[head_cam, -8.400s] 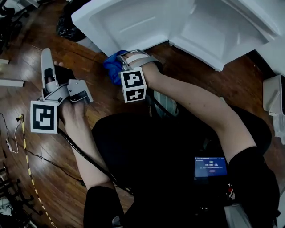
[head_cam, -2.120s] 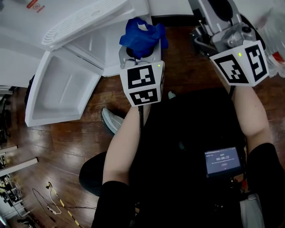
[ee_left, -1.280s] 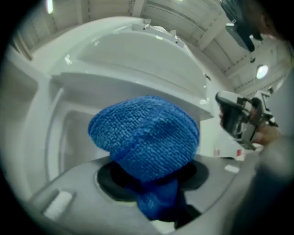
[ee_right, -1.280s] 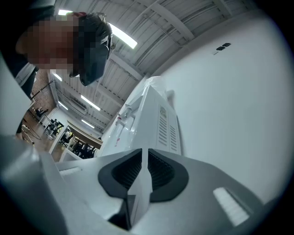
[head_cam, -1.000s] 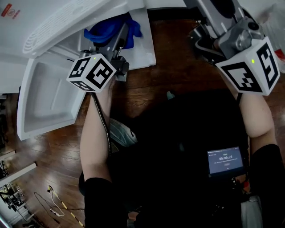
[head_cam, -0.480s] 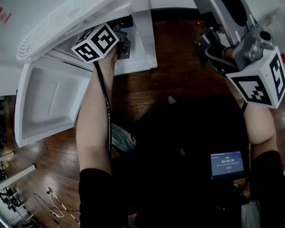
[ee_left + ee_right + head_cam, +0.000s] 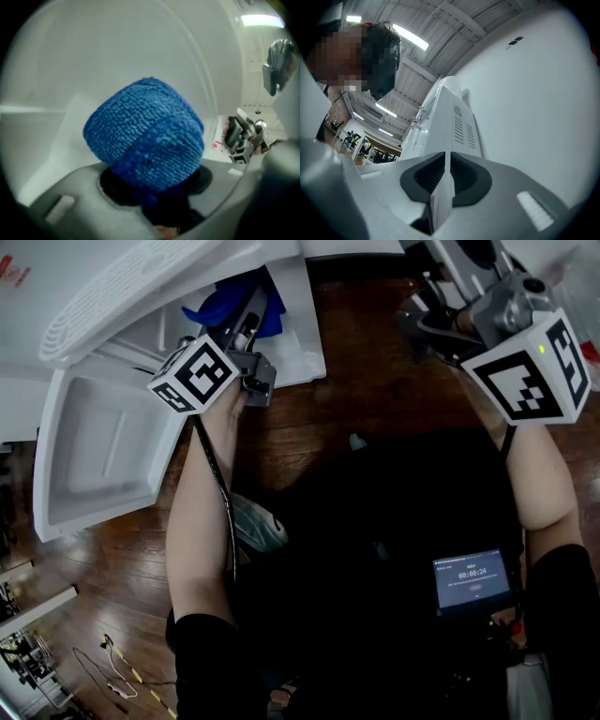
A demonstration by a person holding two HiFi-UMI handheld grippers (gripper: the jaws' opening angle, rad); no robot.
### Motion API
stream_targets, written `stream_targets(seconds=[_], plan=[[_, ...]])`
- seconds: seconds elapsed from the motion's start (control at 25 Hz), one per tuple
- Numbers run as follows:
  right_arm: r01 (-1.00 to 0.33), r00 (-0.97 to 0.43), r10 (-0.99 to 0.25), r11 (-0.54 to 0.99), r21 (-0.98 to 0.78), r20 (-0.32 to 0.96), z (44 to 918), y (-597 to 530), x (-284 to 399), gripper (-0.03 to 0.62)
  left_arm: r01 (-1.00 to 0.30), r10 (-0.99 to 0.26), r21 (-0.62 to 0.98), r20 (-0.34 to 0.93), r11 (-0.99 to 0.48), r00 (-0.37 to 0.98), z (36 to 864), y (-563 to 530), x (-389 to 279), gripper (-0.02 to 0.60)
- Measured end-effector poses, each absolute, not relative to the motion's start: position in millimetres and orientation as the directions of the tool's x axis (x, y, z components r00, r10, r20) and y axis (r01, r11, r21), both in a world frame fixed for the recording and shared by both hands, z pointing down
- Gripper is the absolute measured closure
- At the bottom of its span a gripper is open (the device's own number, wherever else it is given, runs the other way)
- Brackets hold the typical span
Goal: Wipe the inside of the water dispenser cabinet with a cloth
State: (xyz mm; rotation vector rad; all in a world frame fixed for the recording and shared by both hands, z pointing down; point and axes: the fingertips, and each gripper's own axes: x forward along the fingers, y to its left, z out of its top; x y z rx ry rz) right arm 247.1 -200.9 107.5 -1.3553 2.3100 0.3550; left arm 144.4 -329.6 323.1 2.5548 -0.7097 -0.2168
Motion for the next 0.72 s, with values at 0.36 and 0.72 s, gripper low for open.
stream_targets(seconds=[0.36,0.72], plan=[[-0.874,-0.414,-0.766,0.485,-0.018,-0.492,104,-198,245,0.557,-0.465,-0.515,0.477,0.031,-0.746,0.857,350,-313,133,0.383],[-0.852,-0.438,-0.756,0.522,-0.044,-0.486,108,-202,245,0.562,-0.502,-0.553,0.456,0.025,-0.735,0.833,348,-386,155,0.383]])
